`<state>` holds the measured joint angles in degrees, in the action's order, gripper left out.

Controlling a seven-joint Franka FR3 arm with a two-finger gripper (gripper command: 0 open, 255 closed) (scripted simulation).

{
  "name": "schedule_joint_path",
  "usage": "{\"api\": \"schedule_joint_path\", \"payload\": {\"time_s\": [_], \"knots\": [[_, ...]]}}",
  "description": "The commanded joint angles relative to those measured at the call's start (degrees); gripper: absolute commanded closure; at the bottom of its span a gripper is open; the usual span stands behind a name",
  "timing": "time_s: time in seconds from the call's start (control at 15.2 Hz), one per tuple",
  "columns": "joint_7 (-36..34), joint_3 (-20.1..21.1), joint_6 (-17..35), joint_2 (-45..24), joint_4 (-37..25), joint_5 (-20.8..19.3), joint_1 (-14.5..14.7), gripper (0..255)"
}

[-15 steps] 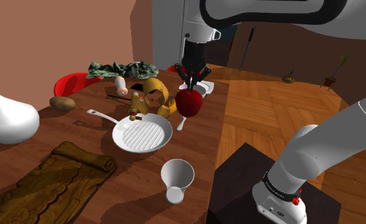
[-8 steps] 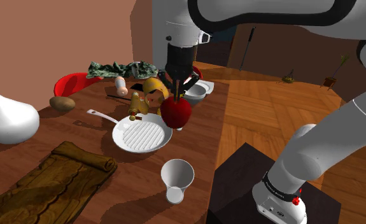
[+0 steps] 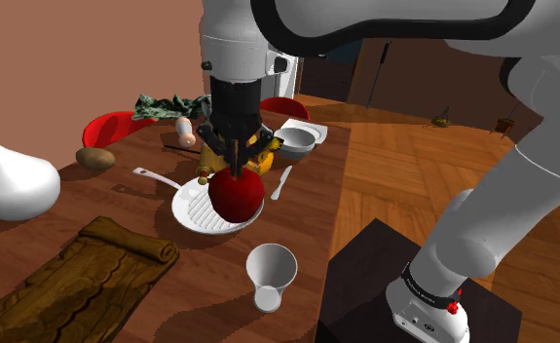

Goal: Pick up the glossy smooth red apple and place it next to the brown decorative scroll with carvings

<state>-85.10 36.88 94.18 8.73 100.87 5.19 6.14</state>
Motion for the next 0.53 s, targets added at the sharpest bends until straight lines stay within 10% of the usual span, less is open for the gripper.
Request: {"api": "schedule_joint_path", "payload": {"time_s": [0.0,0.46], "knots": [[-3.9,2.4,-0.3,-3.2,-3.1,-1.7,1.0,255],[-8.3,4.9,3.1,-6.9,-2.6,-4.0,2.7,255]]}}
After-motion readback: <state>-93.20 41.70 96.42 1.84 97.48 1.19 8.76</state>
